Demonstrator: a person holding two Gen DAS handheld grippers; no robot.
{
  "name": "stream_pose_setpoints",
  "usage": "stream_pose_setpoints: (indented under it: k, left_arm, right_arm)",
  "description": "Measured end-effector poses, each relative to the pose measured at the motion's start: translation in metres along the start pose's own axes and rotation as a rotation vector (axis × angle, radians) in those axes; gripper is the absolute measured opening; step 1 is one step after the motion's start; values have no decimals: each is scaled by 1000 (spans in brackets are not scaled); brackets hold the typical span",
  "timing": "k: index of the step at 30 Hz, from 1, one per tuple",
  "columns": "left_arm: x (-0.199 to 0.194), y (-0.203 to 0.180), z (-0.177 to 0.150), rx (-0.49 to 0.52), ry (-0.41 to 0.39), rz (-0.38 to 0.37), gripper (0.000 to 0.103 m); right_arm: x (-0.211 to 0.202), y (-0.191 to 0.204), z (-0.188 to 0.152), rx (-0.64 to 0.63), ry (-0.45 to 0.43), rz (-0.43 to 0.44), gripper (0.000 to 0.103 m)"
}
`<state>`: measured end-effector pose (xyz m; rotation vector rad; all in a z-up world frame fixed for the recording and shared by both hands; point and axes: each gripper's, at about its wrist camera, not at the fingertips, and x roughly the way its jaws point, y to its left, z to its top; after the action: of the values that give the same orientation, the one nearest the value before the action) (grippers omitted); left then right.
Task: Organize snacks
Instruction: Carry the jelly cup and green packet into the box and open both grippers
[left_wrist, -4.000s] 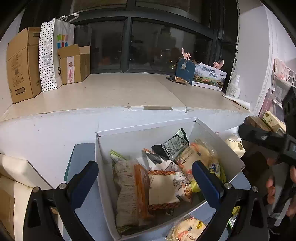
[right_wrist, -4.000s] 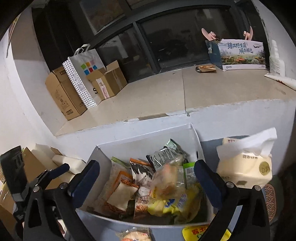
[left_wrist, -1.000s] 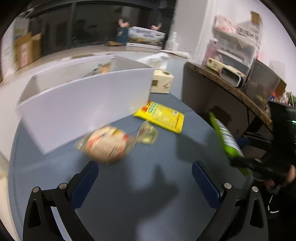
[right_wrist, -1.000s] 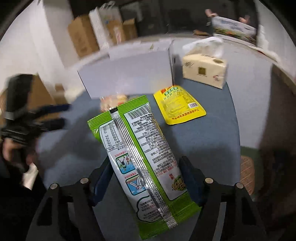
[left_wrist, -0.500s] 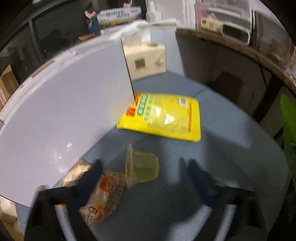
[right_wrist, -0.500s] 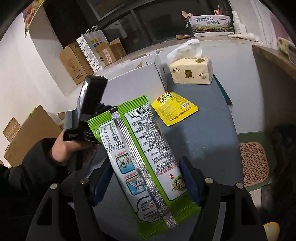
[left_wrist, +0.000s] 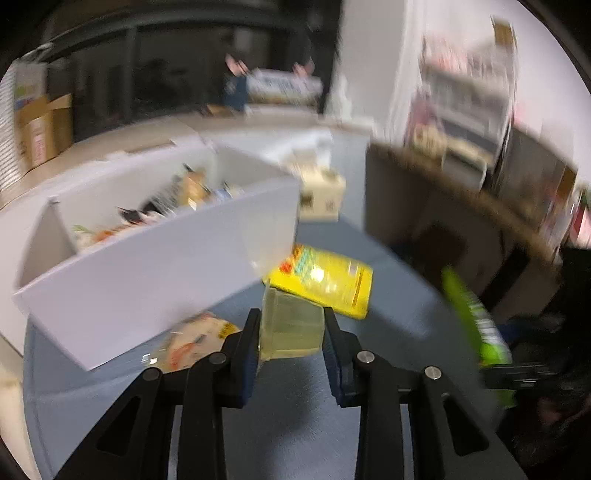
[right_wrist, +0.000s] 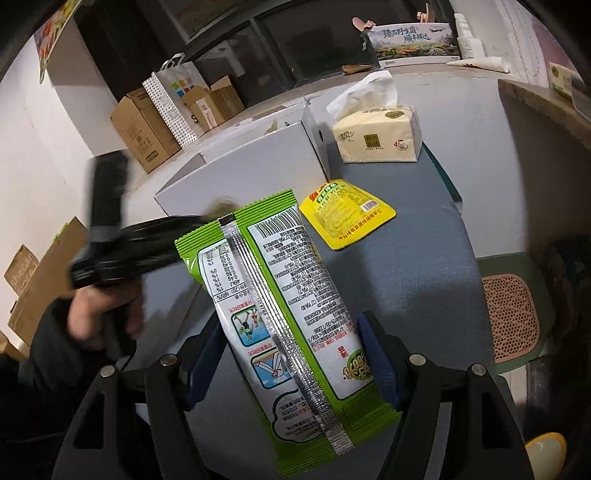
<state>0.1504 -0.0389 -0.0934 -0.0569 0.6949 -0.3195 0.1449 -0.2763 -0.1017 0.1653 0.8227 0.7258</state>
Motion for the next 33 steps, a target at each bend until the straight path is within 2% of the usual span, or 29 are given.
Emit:
stream_pose_setpoints:
  k: [2,5,11,15,20,24,31,32,33]
  left_arm:
    - [-21,9,4,-36,-45,-9,34]
    - [-43,25,15,-61,-103,16,34]
    - [-64,67,43,-104,-176,57,34]
    - [-65,92,66,-113,-200,88,34]
    - [-51,124,97,-146,-210,132,34]
    - [-31,139,113,-156,-194,153,34]
    - [7,162,125,-156,-149,228,36]
    - [13,165,125,-160,-128,239,41]
    - [21,171,125,-174,-92,245,65]
  right_arm:
    - [2,2,5,-2,-6,11,76]
    - [3,4,8,-23,-28,36,76]
    - [8,5,14,-142,-85,65,76]
    - [26,38,63,-212,-113,70,76]
    - [54,54,118,-212,-128,79,76]
    - [91,59,159,-176,-112,47,76]
    - [147,61,197,-100,-91,-23,76]
    - [153,61,202,-93,-88,-16,77]
    - [157,60,205,-88,-83,-8,78]
